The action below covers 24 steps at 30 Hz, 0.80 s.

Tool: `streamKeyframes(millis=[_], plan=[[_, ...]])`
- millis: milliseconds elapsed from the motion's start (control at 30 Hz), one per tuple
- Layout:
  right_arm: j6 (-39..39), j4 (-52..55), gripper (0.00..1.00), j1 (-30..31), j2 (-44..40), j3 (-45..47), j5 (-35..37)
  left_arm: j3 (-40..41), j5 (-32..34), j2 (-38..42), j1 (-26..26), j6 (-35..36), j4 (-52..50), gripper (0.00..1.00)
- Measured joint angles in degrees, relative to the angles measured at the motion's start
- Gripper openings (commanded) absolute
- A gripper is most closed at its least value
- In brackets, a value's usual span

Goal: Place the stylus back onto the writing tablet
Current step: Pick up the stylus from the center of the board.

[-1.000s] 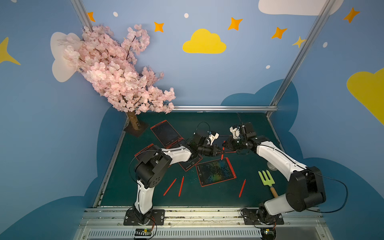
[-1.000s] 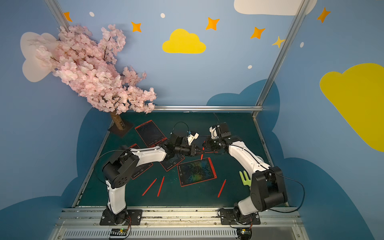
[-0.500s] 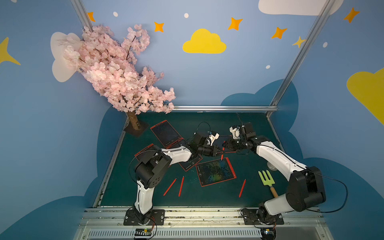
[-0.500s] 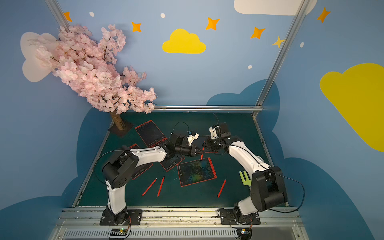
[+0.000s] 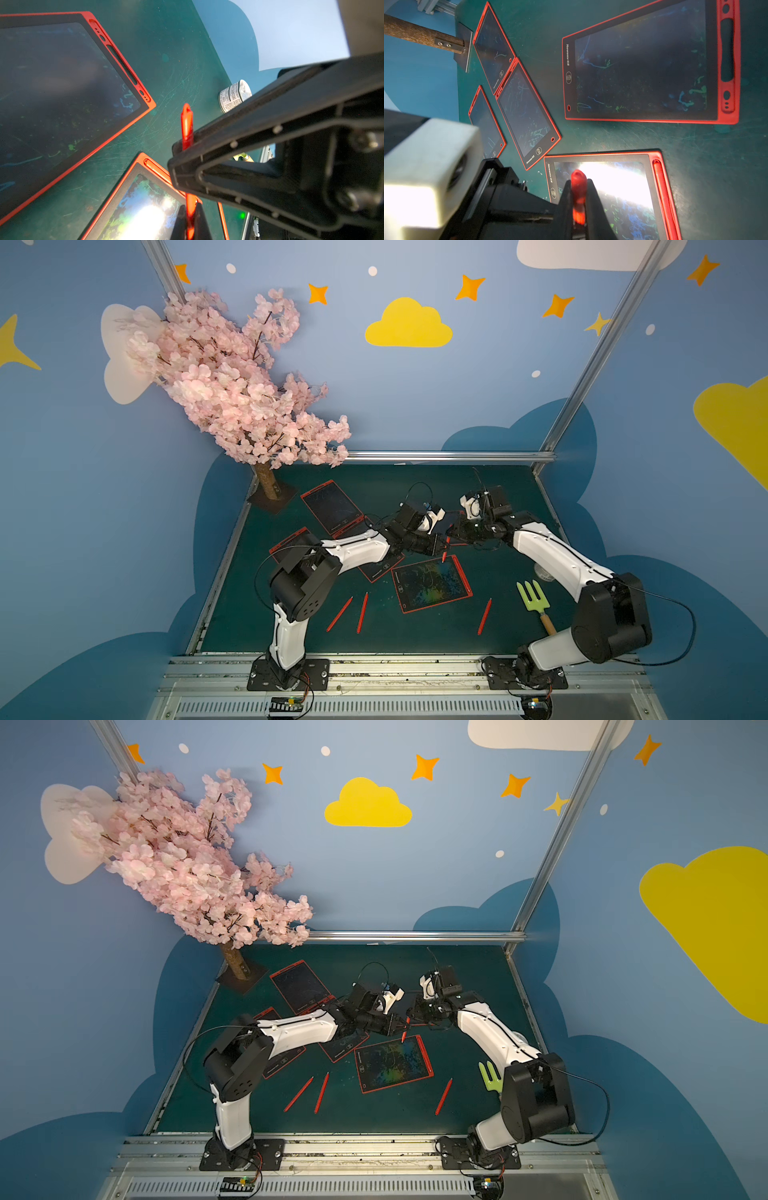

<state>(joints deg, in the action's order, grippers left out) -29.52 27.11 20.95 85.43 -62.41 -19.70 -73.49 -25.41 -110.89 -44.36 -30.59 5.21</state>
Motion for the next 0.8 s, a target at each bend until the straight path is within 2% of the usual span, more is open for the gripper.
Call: streamKeyframes(millis=[333,633,800], plan=[[-0.07,0.26,0.17,0.0,0.0,0.13,0.15,-0.22,1.03,0.0,-0.26,0.85,-1.77,0.03],[-0.02,0.11,0.08,0.0,-0.17,0.46,0.09,-0.22,0.85,0.0,-0.35,0.81,-2.19,0.03],[-0.04,0.09,0.12,0.0,-0.17,0.5,0.04,-0.22,0.48,0.0,-0.33,0.7,-2.16,0.03]])
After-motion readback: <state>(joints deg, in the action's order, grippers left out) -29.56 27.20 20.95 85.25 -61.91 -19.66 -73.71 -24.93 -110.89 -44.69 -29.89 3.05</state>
